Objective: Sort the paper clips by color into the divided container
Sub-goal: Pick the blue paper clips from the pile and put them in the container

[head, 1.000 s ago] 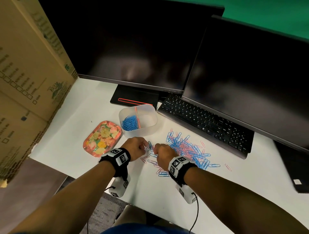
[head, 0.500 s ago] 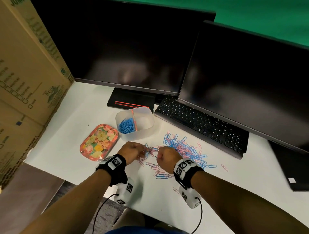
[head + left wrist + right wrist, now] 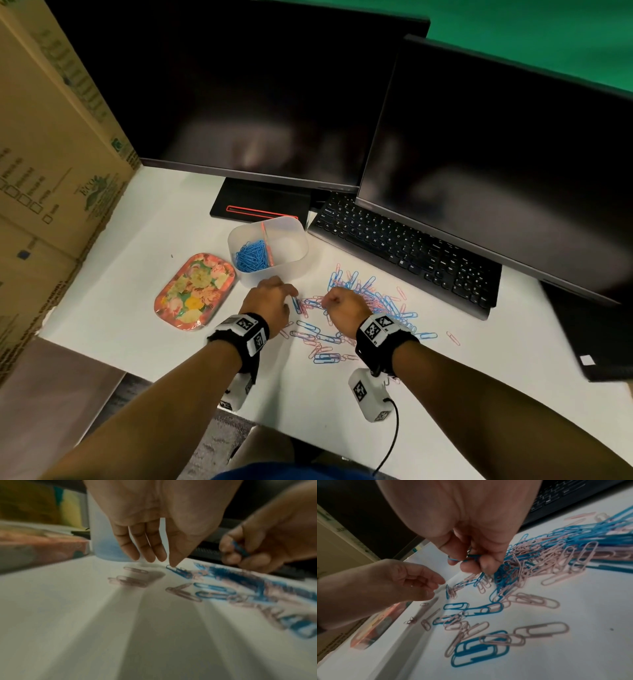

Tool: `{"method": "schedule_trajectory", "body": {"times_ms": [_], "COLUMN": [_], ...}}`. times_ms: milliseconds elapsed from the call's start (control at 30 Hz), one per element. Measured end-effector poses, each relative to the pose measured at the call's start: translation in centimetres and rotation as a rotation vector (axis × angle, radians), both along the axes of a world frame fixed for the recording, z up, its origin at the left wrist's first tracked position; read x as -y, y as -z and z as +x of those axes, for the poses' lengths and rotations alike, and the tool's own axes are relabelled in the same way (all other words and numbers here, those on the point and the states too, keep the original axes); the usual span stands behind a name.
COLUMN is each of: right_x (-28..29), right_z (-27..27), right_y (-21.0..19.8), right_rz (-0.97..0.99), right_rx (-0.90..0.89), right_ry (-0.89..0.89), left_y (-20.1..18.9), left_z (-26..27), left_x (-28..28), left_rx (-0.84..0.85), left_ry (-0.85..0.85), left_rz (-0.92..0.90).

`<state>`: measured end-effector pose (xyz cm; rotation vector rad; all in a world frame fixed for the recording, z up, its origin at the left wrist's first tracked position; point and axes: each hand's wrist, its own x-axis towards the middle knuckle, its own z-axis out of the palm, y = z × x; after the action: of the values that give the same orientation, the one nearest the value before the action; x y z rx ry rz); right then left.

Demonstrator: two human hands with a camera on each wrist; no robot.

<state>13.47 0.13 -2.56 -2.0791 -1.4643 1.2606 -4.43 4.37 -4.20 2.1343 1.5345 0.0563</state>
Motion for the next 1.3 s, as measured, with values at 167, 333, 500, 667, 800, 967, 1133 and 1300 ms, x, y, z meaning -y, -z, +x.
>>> {"method": "schedule_trajectory", "body": {"times_ms": [167, 333, 500, 667, 800, 967, 1133, 1300], "right_x": [0.9, 0.6, -0.4, -0.6, -0.2, -0.2, 1.2, 1.8], "right_z": [-1.7, -3.0, -3.5, -2.8, -0.6, 2.2, 3.0, 2.8], "right_y": [-0.1, -0.1, -0.3, 0.1, 0.0, -0.7, -1.2, -0.1], "right_rz": [-0.031, -0.019, -0.075, -0.104, -0.03, -0.144, -0.15, -0.131], "right_rx": [0.203, 0.396, 0.416, 0.325, 0.094, -0.259, -0.47, -0.428], "right_ry": [-0.234, -0.339, -0.383, -0.392, -0.218, 0.081, 0.131, 0.093], "left_y": [0.3, 0.6, 0.2, -0.1, -0.7, -1.6, -1.1, 0.0], "left_z": [0.6, 0.3, -0.2, -1.2, -1.4, -0.1, 0.8, 0.7], "left_x": [-0.9, -1.0, -1.0, -0.6, -0.1, 0.6, 1.3, 2.6], "left_rx": [-0.165, -0.188, -0.121, 0.151, 0.382, 0.737, 0.614, -0.031], "left_ry": [0.145, 0.116, 0.057, -0.065, -0.159, -0.389, -0.338, 0.196], "left_rz": [-0.001, 0.037, -0.02, -0.108, -0.265, -0.591, -0.522, -0.224]}}
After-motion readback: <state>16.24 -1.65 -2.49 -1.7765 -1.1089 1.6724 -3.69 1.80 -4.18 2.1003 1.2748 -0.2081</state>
